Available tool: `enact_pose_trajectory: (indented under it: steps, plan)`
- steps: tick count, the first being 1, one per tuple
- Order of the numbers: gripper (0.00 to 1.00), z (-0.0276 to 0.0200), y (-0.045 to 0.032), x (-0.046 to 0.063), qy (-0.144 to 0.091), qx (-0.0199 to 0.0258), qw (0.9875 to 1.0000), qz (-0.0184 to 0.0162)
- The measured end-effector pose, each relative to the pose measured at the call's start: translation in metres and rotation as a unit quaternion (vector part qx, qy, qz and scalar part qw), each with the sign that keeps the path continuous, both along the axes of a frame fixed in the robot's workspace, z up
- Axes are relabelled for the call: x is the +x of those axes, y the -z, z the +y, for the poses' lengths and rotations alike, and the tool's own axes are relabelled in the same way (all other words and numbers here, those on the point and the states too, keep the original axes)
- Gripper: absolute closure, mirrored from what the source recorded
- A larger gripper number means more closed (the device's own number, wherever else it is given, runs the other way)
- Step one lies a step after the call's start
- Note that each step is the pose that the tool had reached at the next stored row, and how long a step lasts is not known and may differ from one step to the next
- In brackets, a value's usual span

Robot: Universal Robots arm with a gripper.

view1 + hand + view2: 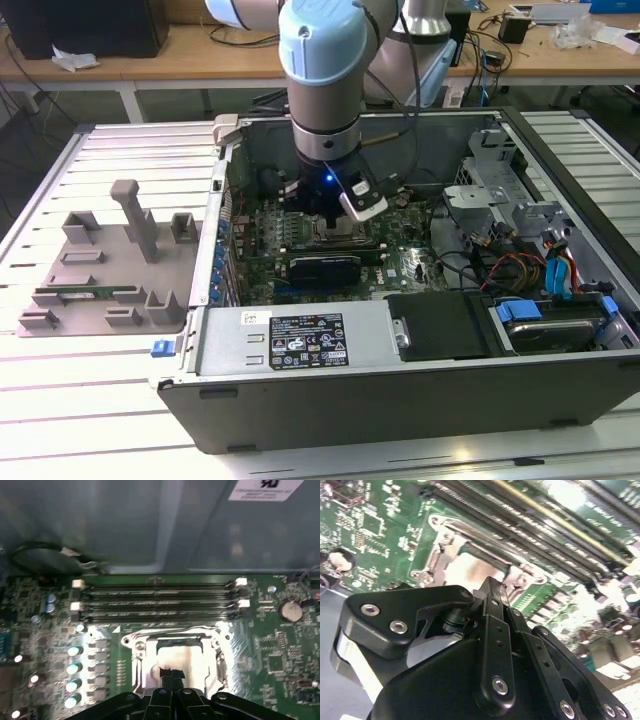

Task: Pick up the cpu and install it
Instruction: 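Install the second cpu locking lever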

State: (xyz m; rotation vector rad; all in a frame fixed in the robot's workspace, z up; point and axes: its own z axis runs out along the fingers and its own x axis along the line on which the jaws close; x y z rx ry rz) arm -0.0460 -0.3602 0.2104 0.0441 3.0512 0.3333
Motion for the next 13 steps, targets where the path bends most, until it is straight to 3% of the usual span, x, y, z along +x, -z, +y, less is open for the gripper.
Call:
enact_pose_trajectory:
  steps: [5,13]
  plan:
    - [0.89,0.0018,-0.003,0.0065,0.0,-0.0034,1.0,0.0]
    - [0.89,0.0018,-0.0043,0.0066,0.0,-0.0035,1.0,0.0]
